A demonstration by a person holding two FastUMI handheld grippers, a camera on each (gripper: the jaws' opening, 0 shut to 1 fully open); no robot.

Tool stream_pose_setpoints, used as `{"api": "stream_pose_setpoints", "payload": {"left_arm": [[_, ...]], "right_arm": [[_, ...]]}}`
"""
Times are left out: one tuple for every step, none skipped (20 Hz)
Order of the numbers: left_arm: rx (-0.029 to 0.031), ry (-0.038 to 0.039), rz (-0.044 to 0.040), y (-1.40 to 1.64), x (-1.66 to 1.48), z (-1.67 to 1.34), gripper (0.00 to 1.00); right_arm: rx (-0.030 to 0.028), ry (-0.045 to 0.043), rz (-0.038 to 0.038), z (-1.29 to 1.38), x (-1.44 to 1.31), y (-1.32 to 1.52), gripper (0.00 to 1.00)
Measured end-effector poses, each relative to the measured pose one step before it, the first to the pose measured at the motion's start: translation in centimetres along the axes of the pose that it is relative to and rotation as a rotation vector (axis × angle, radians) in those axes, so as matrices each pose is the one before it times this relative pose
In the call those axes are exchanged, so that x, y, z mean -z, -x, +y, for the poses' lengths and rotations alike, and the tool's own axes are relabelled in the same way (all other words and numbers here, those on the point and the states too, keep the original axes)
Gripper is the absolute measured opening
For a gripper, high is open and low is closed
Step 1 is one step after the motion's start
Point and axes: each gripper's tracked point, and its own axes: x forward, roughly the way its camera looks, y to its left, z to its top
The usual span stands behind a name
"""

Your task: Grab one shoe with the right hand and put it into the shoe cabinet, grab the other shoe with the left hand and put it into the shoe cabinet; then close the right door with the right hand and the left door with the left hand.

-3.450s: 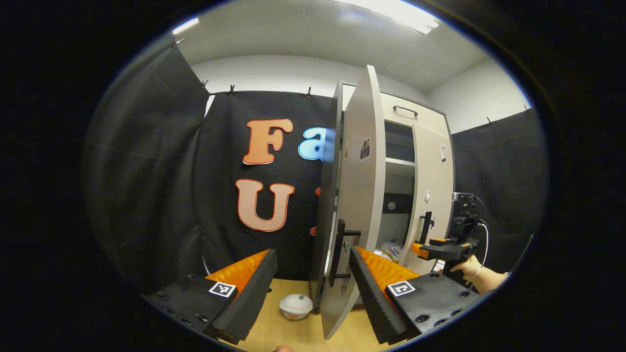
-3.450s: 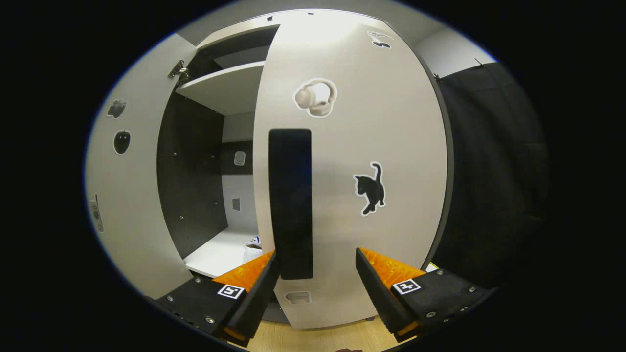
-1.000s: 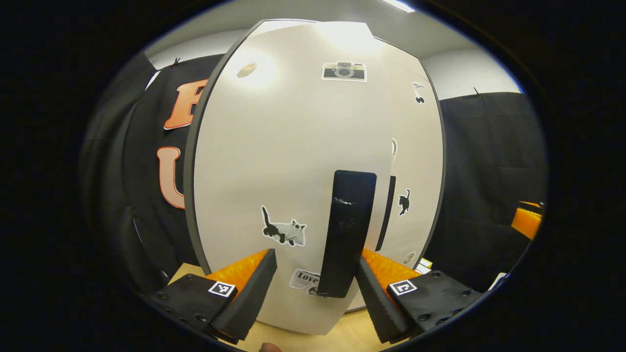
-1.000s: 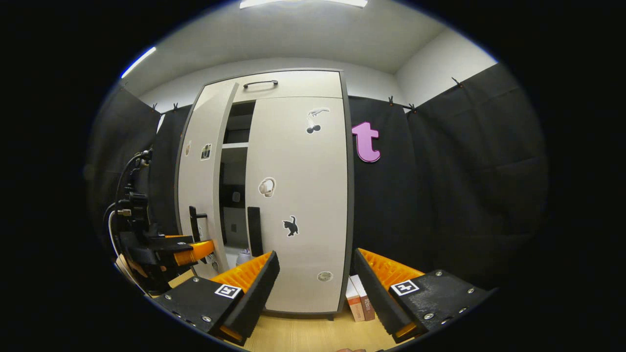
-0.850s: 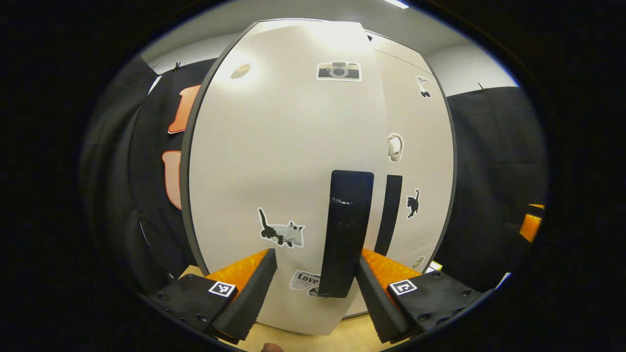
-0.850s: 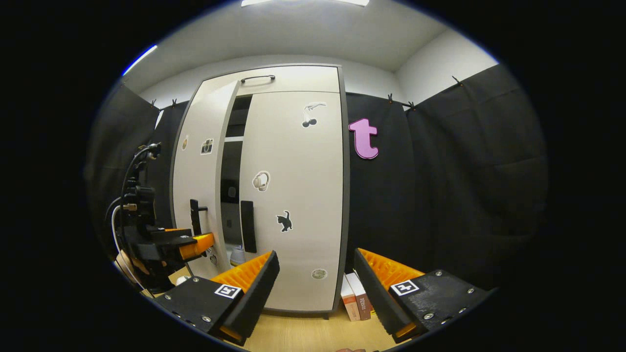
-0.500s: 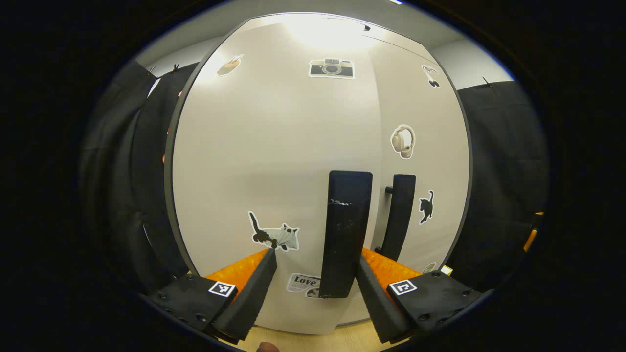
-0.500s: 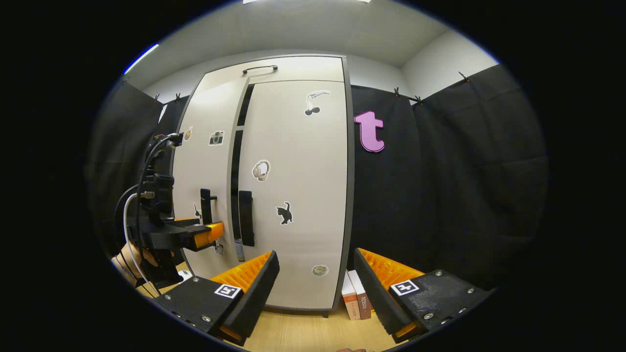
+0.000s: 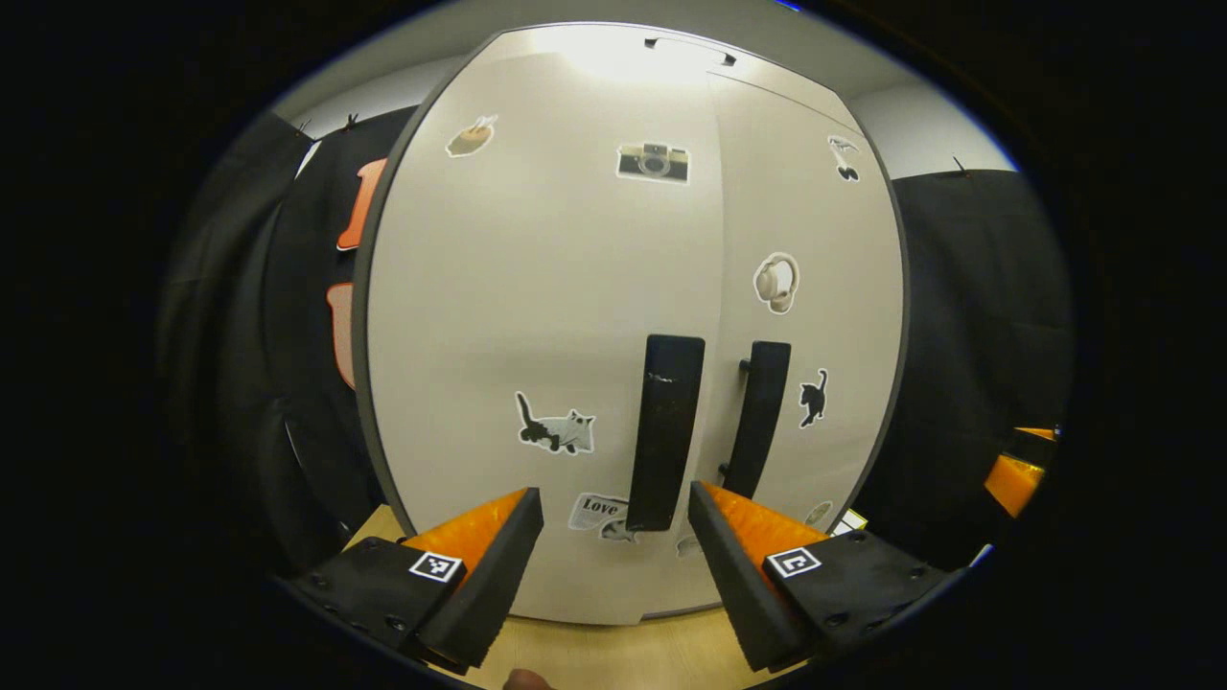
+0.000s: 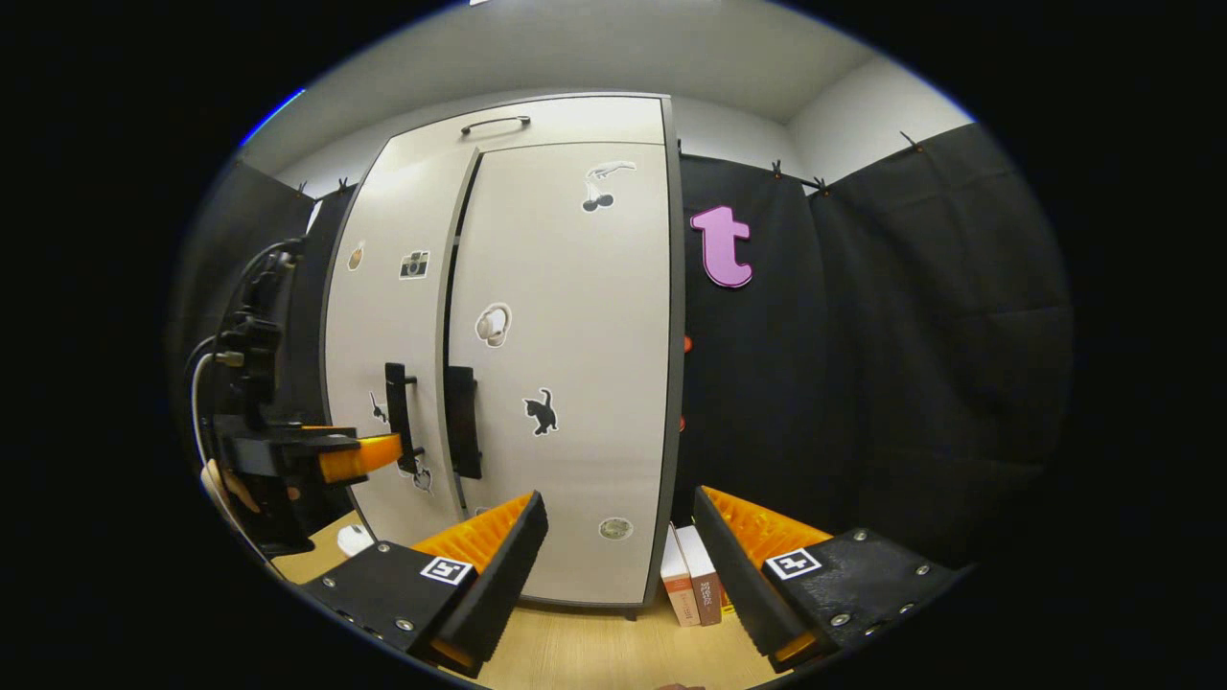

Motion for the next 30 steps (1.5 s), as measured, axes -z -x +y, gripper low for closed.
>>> {"api": "stream_pose_setpoints", "payload": {"left_arm": [[-0.01536, -0.00311, -0.01958, 1.784, -1.14, 1.07, 1.0], [-0.0213, -0.00314, -0.02188, 1.806, -1.257, 1.391, 1.0], [-0.0269, -0.00309, -0.01926, 1.929, -1.254, 1.647, 1.0], [-0.03478, -0.00493, -0.0206, 1.849, -1.305, 2.064, 0.99], [-0.04111, -0.01093, -0.03608, 1.944, -1.744, 2.546, 0.99], [-0.04398, -0.00893, -0.03813, 1.595, -1.804, 2.209, 0.99], [-0.0499, -0.01021, -0.03741, 1.392, -1.693, 2.635, 0.99], [-0.05135, -0.00805, -0.03238, 1.202, -1.555, 2.586, 0.99], [-0.04698, -0.00332, -0.02195, 1.029, -1.135, 2.33, 0.99], [-0.04383, 0.00468, -0.01544, 0.87, -0.821, 1.952, 0.98], [-0.03508, 0.01125, -0.01897, 0.268, -0.882, 1.888, 0.97], [-0.02363, 0.01356, -0.01982, 0.276, -0.676, 1.419, 0.97], [-0.0182, 0.00975, -0.01848, 0.433, -0.395, 0.747, 0.97], [-0.01815, 0.00404, -0.01432, 0.691, -0.656, 1.514, 0.97], [-0.01535, -0.00111, -0.00588, 0.374, -0.204, 1.253, 0.97], [-0.00839, -0.00174, 0.00082, 0.14, -0.079, 0.908, 0.95], [-0.00232, 0.00035, 0.00481, 0.051, 0.18, 0.55, 0.97], [0.00622, 0.0011, 0.01039, -0.041, 0.317, 0.426, 0.97], [0.0084, 0.00134, 0.00826, -0.044, 0.153, 0.27, 0.97], [0.00651, 0.00479, 0.00461, -0.072, 0.036, 0.306, 0.97], [0.01015, 0.00811, 0.00211, -0.086, -0.023, 0.432, 0.95], [0.01558, 0.00977, -0.00153, -0.101, -0.214, 0.329, 0.96], [0.01664, 0.00771, -0.00303, -0.027, -0.32, 0.365, 0.97], [0.01513, 0.00608, -0.00107, 0.04, -0.061, 0.503, 0.97], [0.0152, 0.00562, 0.0069, -0.001, 0.098, 0.479, 0.97], [0.0149, 0.00343, 0.01343, -0.097, 0.393, 0.411, 0.97], [0.01184, 0.00297, 0.01179, -0.11, 0.296, 0.629, 0.95], [0.00849, 0.00094, 0.00964, -0.276, 0.356, 0.701, 0.97], [0.00644, 0.00074, 0.00566, -0.228, 0.162, 0.552, 0.97], [0.00888, 0.00269, 0.00155, -0.301, 0.056, 0.516, 0.95]], "right_arm": [[0.00107, 0.00111, -0.00841, -0.254, -0.691, -0.143, 0.95], [0.00161, 0.00306, -0.01116, -0.306, -0.788, -0.031, 0.95], [0.00344, 0.00086, -0.01236, -0.306, -0.871, 0.131, 0.95], [0.00188, -0.00289, -0.01195, -0.255, -0.908, -0.012, 0.95], [0.00022, -0.0036, -0.01382, -0.212, -0.89, 0.137, 0.95], [0.00006, -0.00159, -0.01774, -0.279, -0.976, 0.175, 0.95], [0.00506, -0.00047, -0.0178, -0.353, -0.817, 0.183, 0.95], [0.00859, 0.00177, -0.01173, -0.39, -0.621, 0.139, 0.95], [0.01089, 0.00298, -0.0024, -0.328, -0.313, 0.11, 0.95], [0.0116, 0.00321, 0.00141, -0.352, -0.18, 0.038, 0.95], [0.01098, 0.00321, 0.00021, -0.206, -0.081, -0.004, 0.95], [0.00903, 0.00294, -0.00198, -0.066, -0.092, 0.05, 0.95], [0.00725, 0.00213, 0.00067, 0.078, -0.027, 0.076, 0.95], [0.00211, 0.00136, -0.00023, 0.233, -0.008, 0.082, 0.95], [-0.0017, 0.00152, -0.00004, 0.448, -0.034, 0.112, 0.95], [-0.00202, 0.00276, 0.00245, 0.505, 0.011, 0.075, 0.95], [-0.00235, 0.00704, 0.00378, 0.526, 0.076, 0.16, 0.95], [0.00028, 0.00939, 0.00085, 0.516, -0.158, 0.195, 0.95], [-0.0001, 0.00921, -0.0011, 0.604, -0.17, 0.144, 0.95], [-0.0036, 0.00527, 0.00066, 0.623, -0.226, 0.216, 0.95], [-0.00501, -0.00001, 0.00328, 0.689, -0.184, 0.201, 0.95], [-0.00212, -0.00398, 0.00133, 0.624, -0.197, 0.232, 0.95], [0.00357, -0.00736, 0.00232, 0.39, -0.202, 0.19, 0.95], [0.006, -0.01147, 0.00387, 0.416, -0.113, 0.303, 0.95], [0.00713, -0.01387, 0.00027, 0.453, -0.085, 0.466, 0.95], [0.00464, -0.01131, -0.00096, 0.505, -0.083, 0.457, 0.95], [0.00608, -0.00563, -0.00045, 0.475, -0.043, 0.429, 0.95], [0.0098, -0.00023, -0.00282, 0.345, -0.045, 0.538, 0.95], [0.01139, 0.00713, -0.0002, 0.341, 0.01, 0.584, 0.95], [0.00558, 0.01131, -0.0031, 0.494, 0.036, 0.577, 0.95]]}}
